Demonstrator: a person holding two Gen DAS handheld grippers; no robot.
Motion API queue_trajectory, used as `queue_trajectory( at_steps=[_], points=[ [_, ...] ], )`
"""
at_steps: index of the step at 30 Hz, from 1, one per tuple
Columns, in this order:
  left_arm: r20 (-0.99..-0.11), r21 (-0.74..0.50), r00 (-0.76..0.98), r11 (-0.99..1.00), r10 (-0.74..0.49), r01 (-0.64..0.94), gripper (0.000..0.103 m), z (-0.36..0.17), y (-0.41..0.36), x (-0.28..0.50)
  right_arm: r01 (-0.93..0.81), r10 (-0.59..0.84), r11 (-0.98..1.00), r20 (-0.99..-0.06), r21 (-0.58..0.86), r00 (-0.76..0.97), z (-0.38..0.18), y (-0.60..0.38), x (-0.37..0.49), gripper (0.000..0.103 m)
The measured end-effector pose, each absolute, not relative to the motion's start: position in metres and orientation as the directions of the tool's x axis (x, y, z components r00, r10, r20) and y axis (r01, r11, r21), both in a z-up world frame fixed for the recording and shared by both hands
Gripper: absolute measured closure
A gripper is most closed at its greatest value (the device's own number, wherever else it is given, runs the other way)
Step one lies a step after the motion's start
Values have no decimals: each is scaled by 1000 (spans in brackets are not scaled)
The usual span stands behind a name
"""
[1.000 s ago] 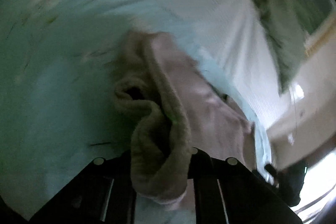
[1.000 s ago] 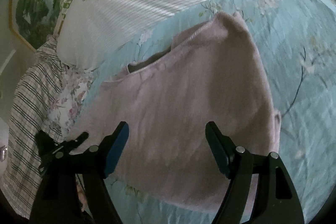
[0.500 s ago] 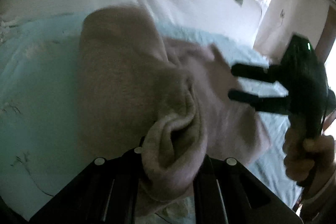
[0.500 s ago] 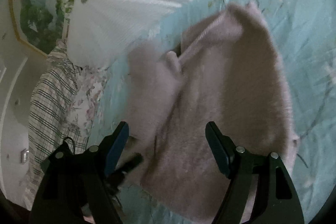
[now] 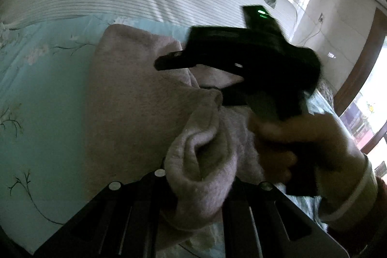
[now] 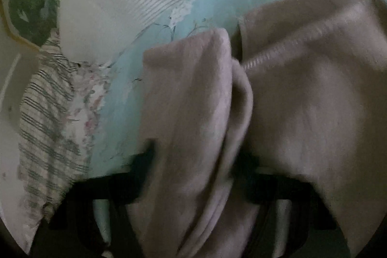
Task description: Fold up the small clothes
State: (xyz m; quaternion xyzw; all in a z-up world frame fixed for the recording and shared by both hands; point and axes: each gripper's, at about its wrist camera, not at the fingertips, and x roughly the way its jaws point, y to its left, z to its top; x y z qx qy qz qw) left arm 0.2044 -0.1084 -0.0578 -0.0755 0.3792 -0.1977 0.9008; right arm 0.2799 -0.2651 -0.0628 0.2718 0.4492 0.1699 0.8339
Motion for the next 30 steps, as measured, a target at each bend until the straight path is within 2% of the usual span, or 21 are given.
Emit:
queue_trajectory(
  at_steps=[5,9,13,17,20,27,29,30],
  points=[
    [-615,-291,657,900,-436,325,96,-28,-123,201,-148,506,813,-558,564,658,-6,-285,249,87],
    [-575,-305,646,864,-502,400,96,-6,-154,199,-137,442,854,-561,502,700,18,-322,228,88],
    [-567,-340,608,831,-555,441,95,-9,-189,200,-34,377,868,-611,496,696,-5,-372,214,88],
    [-623,-332,549,824,-557,459,95,-38,-224,206,35,354,866,-660,499,662,-40,-393,211,88],
    [-656,-323,526,831,-542,453,95,-52,-238,208,28,363,859,-647,510,671,-42,-397,209,88],
    [-667,-307,517,830,-536,465,95,-57,-245,212,53,326,873,-661,485,676,-46,-399,208,88],
    [-690,-305,495,832,-528,464,93,-65,-245,216,67,325,863,-649,502,688,-46,-400,202,84],
    [-691,-314,489,830,-533,462,92,-64,-242,218,74,321,860,-648,504,691,-45,-400,198,79]
  ],
)
